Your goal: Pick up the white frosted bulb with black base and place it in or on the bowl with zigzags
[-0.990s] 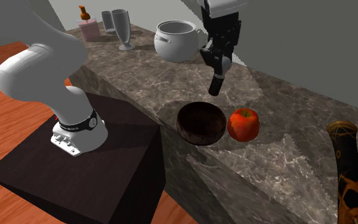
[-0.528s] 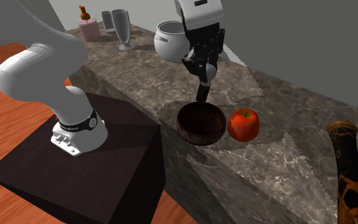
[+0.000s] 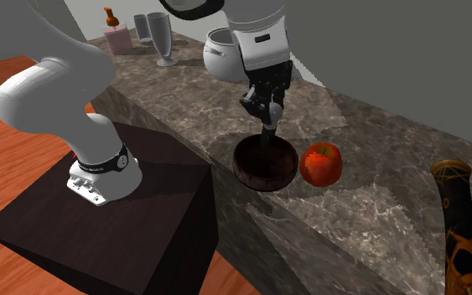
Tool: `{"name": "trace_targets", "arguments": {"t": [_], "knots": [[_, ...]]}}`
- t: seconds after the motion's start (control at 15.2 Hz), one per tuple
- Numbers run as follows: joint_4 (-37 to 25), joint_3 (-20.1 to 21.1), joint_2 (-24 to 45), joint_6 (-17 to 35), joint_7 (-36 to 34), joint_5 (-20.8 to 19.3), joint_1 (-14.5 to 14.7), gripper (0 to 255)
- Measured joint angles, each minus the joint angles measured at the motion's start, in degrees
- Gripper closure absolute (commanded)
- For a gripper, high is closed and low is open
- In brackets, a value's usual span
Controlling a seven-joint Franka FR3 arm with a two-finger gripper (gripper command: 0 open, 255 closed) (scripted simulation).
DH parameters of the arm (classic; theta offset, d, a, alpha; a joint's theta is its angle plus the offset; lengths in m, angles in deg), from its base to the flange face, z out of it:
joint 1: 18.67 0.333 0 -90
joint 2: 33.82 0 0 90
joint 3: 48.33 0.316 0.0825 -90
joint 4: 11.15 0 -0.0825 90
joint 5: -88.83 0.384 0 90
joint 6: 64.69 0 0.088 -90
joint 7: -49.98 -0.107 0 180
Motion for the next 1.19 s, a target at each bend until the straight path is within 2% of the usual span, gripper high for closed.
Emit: {"name": "trace_targets", "arguments": {"t": [0.46, 0.86, 0.92, 1.19], "knots": [[3.2, 0.1, 2.9, 6.0, 1.6, 1.3, 0.5, 255], [3.5, 0.2, 3.1, 6.6, 1.7, 1.4, 0.6, 255], [3.5, 0.2, 3.1, 6.6, 1.7, 1.4, 0.6, 0], [3.5, 0.2, 3.1, 6.6, 1.7, 1.4, 0.6, 0]]}}
